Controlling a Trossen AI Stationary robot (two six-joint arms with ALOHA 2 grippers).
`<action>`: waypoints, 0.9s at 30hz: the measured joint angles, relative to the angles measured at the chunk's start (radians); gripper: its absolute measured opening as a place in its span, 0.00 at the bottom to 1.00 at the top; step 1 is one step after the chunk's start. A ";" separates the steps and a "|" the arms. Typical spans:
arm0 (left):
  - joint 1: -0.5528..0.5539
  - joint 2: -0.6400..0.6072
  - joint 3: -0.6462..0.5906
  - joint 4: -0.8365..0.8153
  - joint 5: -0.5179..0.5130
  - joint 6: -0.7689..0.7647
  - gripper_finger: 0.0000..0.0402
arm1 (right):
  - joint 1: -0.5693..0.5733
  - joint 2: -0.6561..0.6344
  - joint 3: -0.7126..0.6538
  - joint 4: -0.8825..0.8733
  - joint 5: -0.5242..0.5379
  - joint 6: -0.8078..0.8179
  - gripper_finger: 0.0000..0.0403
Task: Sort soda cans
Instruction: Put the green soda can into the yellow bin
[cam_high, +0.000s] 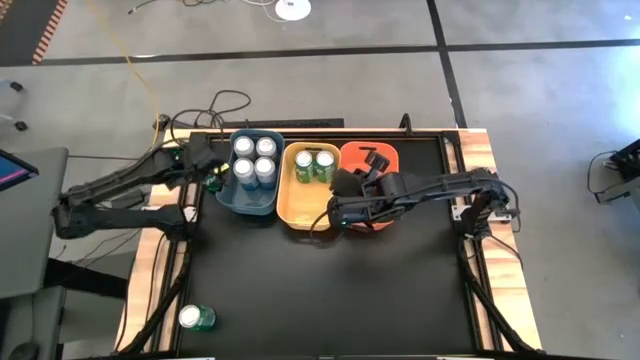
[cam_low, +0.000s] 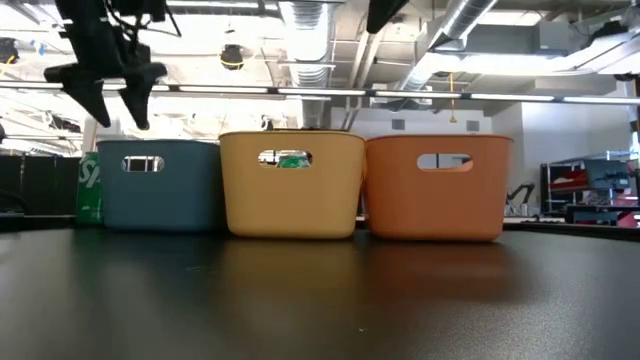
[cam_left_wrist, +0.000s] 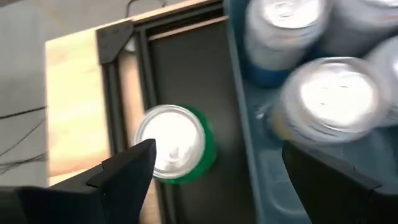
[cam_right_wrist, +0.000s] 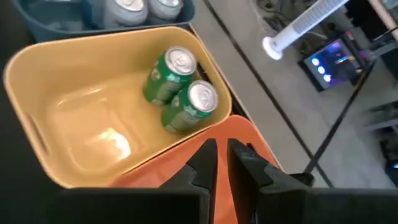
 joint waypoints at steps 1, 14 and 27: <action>0.037 0.013 0.000 0.003 0.008 0.032 0.85 | 0.000 0.000 -0.020 -0.002 0.008 0.000 0.14; 0.266 0.105 0.000 0.015 0.029 0.108 0.86 | -0.013 -0.001 -0.350 0.022 0.045 0.179 0.14; 0.372 0.244 0.000 0.017 0.133 0.161 0.86 | 0.002 -0.051 -0.389 0.084 0.050 0.254 0.14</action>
